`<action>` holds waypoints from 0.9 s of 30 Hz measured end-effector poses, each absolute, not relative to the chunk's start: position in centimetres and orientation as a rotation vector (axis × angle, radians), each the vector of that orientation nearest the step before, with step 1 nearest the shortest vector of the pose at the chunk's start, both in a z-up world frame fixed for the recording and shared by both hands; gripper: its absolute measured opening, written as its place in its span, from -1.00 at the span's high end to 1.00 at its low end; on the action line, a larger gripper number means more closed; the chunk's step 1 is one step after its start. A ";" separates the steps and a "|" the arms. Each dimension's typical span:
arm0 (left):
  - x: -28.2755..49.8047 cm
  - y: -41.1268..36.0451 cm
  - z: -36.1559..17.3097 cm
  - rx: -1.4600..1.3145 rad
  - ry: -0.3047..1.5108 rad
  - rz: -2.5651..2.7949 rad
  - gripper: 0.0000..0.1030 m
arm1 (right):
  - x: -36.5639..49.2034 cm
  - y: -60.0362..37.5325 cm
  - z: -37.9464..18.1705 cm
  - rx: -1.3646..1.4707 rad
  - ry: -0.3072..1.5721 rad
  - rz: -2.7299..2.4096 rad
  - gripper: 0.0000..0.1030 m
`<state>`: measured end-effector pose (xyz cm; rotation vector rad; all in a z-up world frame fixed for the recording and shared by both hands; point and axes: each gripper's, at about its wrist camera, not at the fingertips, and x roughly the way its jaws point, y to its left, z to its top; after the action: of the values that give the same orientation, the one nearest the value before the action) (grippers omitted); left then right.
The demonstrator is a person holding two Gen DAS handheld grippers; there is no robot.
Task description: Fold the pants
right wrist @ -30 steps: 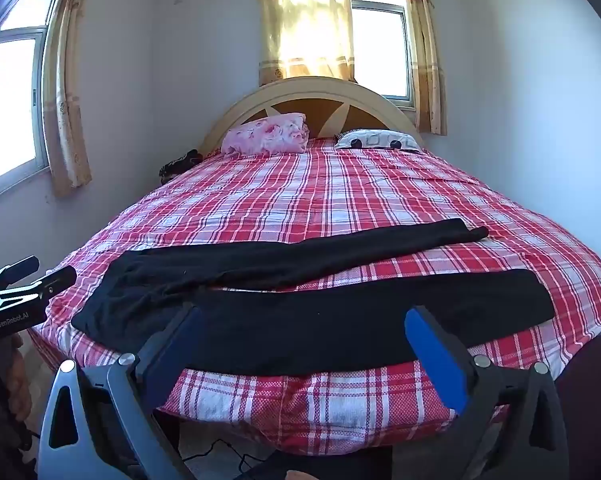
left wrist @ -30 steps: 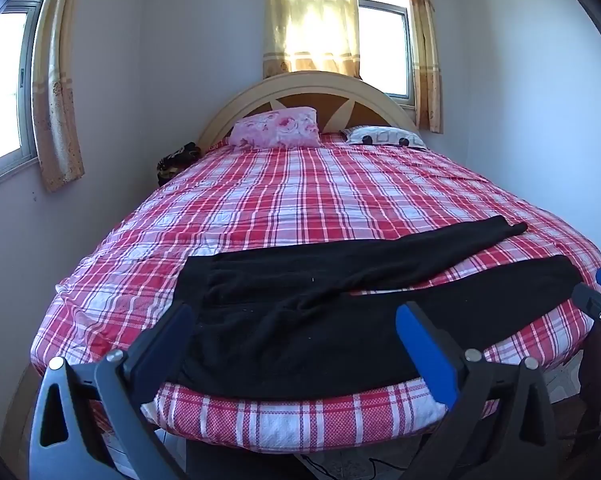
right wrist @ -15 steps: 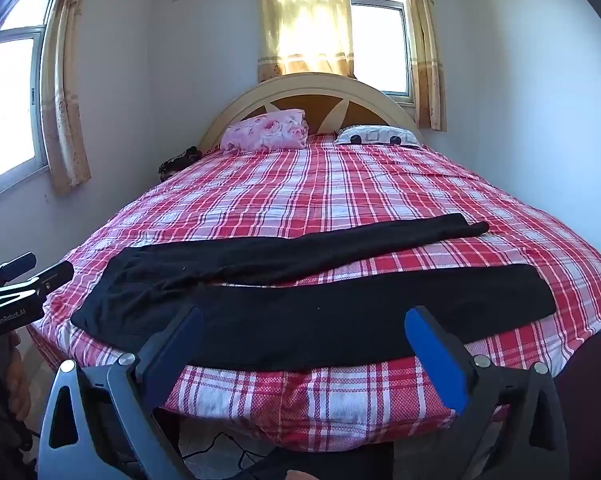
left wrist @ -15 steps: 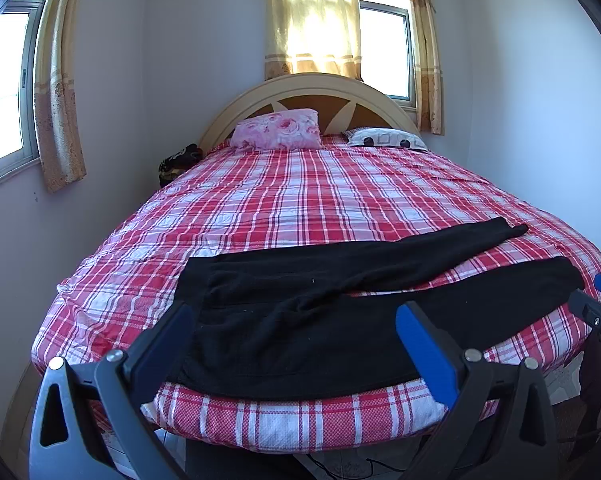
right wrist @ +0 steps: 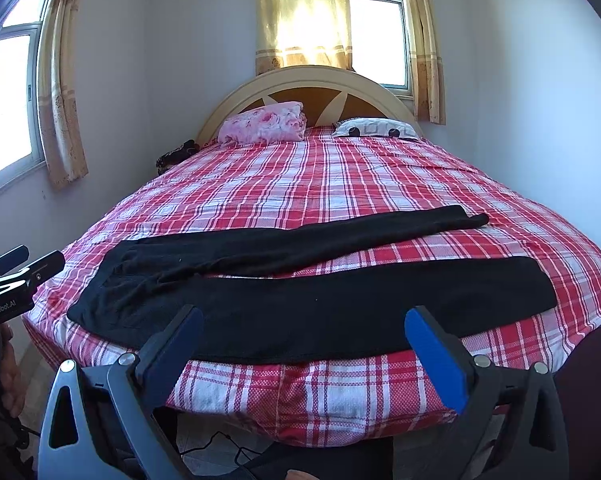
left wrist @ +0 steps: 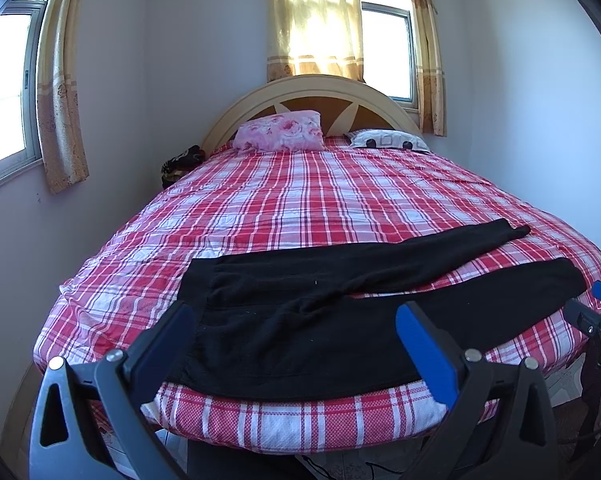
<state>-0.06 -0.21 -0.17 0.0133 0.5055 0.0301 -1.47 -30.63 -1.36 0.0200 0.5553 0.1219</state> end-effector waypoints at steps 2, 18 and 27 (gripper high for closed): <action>0.0 -0.2 -0.2 0.013 0.506 0.031 -1.00 | -1.5 -30.6 -1.4 0.019 0.556 0.122 -0.98; 0.0 0.3 -0.1 0.001 0.504 0.032 -1.00 | -1.4 -30.5 -1.5 0.018 0.562 0.122 -0.98; 0.0 0.0 -0.2 0.002 0.507 0.034 -1.00 | -1.3 -30.6 -1.7 0.018 0.568 0.123 -0.98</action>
<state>-0.05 0.05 -0.22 0.0023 0.5067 0.0336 -1.28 -30.56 -1.67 0.0181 0.5681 0.1229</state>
